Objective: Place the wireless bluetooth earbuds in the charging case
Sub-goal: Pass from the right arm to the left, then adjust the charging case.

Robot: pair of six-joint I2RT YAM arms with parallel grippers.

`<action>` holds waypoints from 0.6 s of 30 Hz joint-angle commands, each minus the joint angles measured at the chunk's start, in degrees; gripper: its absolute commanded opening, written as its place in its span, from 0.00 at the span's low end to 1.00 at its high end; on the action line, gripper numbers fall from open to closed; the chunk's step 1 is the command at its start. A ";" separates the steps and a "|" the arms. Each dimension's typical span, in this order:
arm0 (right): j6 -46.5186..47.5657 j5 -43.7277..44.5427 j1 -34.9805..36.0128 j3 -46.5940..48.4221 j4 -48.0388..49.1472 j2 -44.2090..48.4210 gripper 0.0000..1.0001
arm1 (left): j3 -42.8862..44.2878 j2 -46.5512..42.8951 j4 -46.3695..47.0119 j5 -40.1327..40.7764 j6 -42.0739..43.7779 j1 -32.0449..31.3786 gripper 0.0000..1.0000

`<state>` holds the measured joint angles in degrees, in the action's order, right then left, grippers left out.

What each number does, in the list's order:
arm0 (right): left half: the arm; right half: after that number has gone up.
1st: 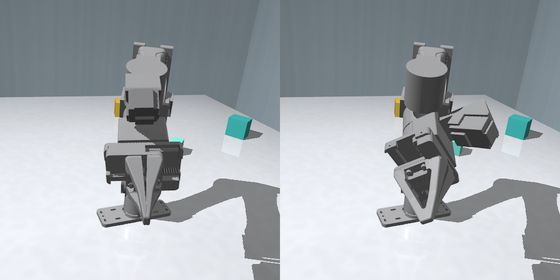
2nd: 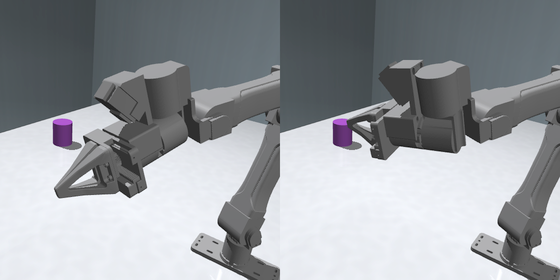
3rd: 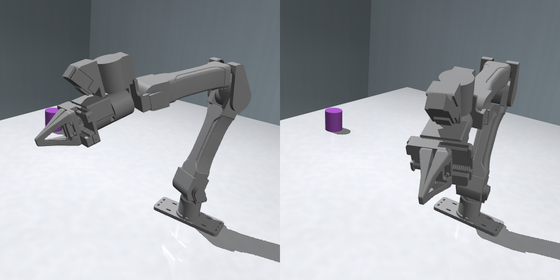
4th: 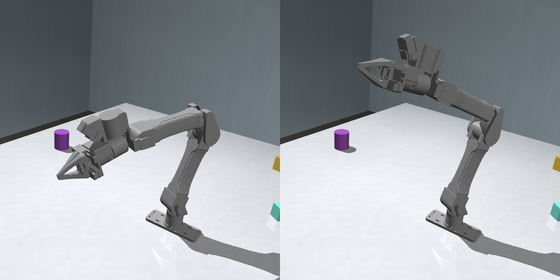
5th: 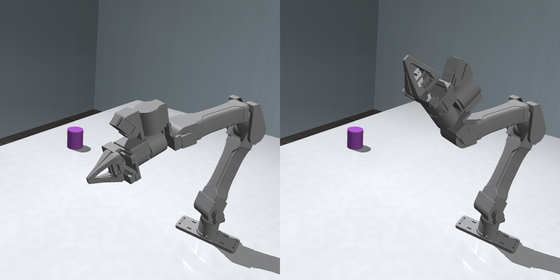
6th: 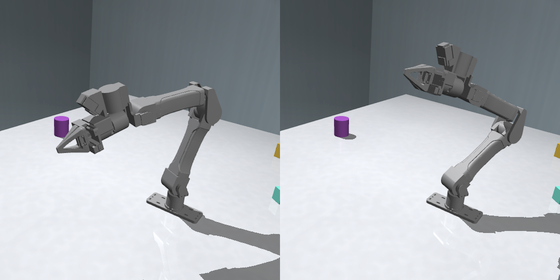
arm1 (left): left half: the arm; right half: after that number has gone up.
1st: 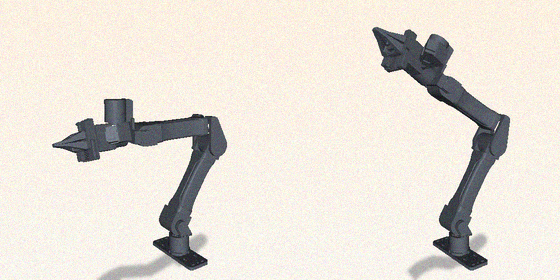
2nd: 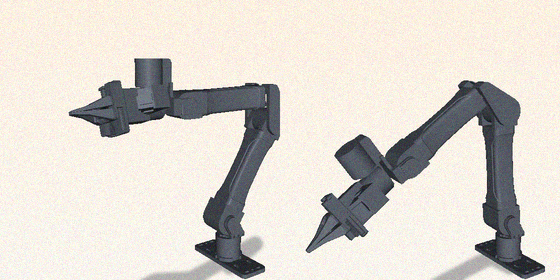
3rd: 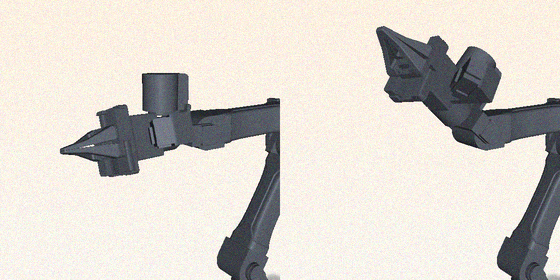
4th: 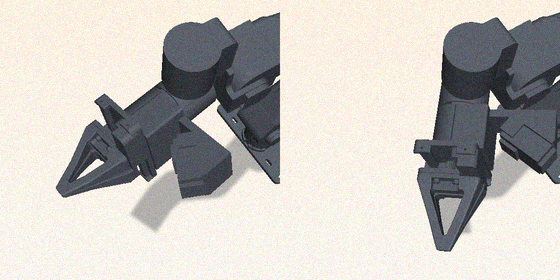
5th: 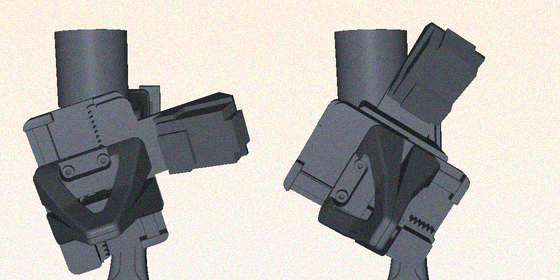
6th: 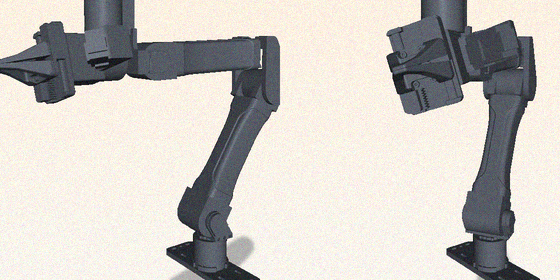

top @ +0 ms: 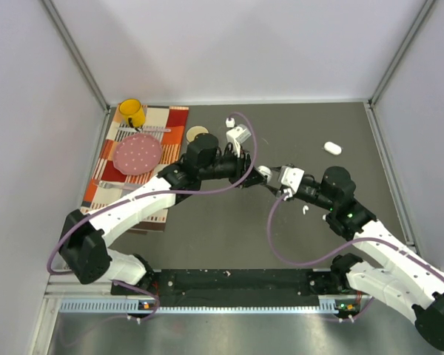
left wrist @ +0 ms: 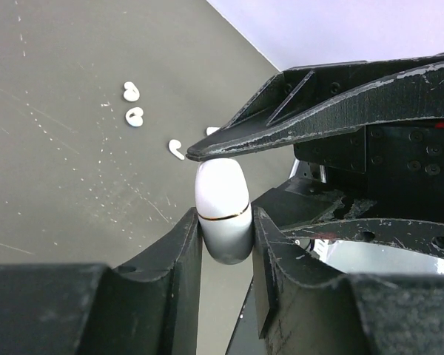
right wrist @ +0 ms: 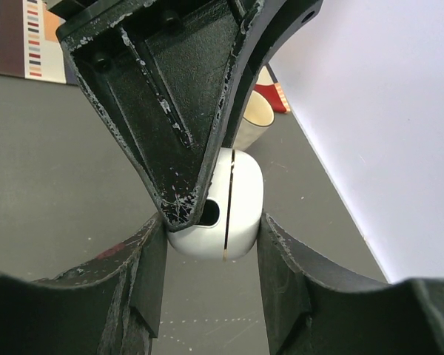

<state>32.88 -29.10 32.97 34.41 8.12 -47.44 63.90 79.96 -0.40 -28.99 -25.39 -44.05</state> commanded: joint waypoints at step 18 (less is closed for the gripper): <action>-55.81 27.25 0.69 19.35 -22.86 -0.81 0.96 | -5.09 -16.23 -6.63 18.53 14.75 0.90 0.00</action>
<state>-7.40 -9.93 33.28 47.00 -2.20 -47.46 62.00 70.57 -7.38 -14.83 -13.76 -43.40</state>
